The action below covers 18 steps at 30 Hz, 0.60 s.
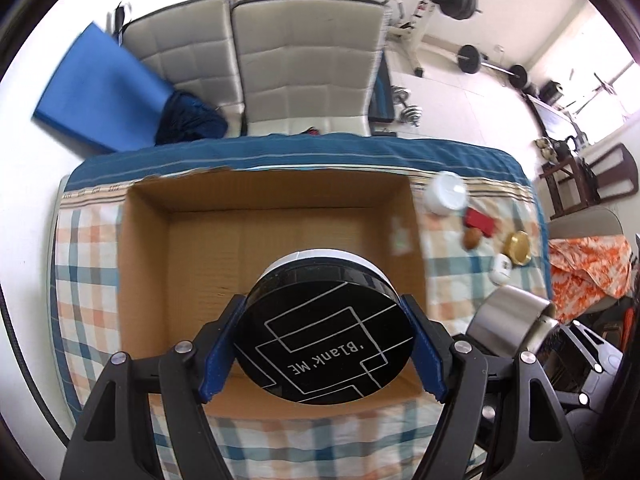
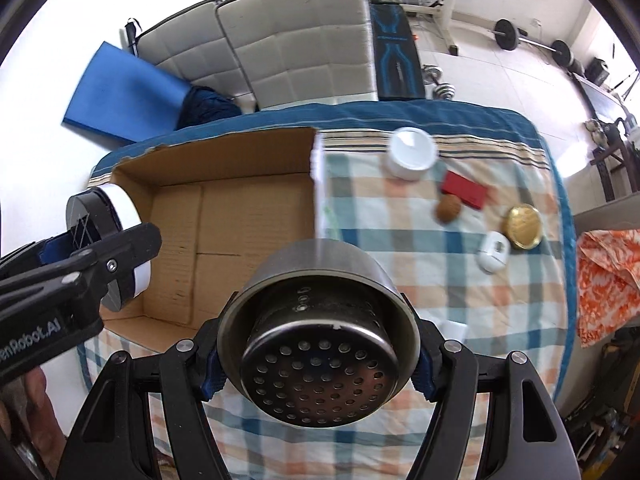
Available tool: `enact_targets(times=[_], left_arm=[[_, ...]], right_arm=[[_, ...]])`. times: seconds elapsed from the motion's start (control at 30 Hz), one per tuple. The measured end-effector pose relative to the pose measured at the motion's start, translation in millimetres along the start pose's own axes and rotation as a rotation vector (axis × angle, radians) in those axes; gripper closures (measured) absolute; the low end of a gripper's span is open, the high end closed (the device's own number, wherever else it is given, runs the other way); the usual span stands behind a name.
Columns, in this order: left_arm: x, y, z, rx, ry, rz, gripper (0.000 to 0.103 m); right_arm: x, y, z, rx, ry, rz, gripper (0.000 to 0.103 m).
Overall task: Organize rigid objects
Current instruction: 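Carry both held items into the cardboard box and lower them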
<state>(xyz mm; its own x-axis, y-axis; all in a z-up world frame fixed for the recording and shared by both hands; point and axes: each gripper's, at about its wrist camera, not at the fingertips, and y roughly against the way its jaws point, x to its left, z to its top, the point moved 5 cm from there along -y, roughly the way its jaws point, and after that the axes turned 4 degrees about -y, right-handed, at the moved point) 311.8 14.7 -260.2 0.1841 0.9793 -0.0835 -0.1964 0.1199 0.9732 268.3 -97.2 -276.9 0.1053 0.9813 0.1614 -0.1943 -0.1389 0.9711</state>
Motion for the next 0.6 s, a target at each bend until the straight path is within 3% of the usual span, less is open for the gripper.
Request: enact_targets(times=[0.27, 0.6], left_arm=[[75.0, -85.6, 19.5, 0.186, 0.105, -0.126, 0.030], [91.8, -179.8, 32.9, 0.324, 0.114, -0.143, 0.030]], right_arm=[[62.2, -73.2, 32.2, 0.082, 0.012, 0.030, 0.030], [80.7, -161.2, 61.3, 0.146, 0.002, -0.018, 0.030]])
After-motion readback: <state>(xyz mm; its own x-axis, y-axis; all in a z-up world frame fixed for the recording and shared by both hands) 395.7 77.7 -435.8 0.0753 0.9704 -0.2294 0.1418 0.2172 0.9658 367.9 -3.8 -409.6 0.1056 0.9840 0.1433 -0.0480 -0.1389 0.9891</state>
